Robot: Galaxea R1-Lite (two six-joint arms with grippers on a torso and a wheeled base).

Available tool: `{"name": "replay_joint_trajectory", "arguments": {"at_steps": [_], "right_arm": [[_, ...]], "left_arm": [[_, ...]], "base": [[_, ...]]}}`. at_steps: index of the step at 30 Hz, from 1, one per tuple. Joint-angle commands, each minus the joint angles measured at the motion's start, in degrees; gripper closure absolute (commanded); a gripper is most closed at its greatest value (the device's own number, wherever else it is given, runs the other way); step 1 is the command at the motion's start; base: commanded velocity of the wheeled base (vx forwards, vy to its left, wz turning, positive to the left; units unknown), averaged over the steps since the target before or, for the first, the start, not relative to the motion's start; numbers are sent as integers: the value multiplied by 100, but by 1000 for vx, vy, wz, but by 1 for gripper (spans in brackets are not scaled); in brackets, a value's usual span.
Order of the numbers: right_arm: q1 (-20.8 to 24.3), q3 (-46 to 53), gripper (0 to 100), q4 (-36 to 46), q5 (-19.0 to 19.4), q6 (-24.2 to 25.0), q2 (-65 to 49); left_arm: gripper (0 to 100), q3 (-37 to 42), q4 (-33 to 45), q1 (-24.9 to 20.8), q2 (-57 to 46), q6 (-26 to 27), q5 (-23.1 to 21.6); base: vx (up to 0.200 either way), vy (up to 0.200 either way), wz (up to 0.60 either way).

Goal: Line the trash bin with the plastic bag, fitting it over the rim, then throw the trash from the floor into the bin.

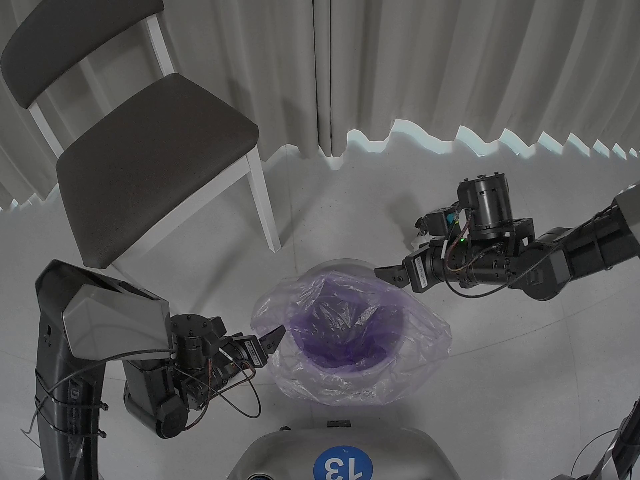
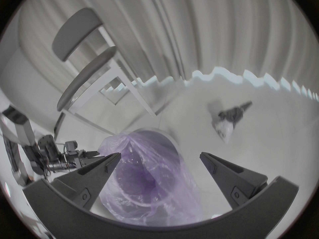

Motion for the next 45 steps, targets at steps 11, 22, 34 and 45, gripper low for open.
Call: {"name": "replay_joint_trajectory", "arguments": {"at_steps": [11, 22, 34, 45], "right_arm": [[165, -208, 0, -91, -235, -1421, 1056], [174, -208, 100, -126, -244, -1430, 1135], [130, -928, 100, -144, -833, -1289, 1399], [122, -1552, 100, -249, -1211, -832, 1408]], "left_arm": [[0, 37, -105, 9, -120, 6, 60], [0, 72, -105, 9, -111, 6, 60], [0, 72, -105, 9, -111, 14, 60], [0, 81, -105, 0, -120, 14, 60]], "base": [[0, 0, 0], [0, 0, 0], [0, 0, 0], [0, 0, 0]]}}
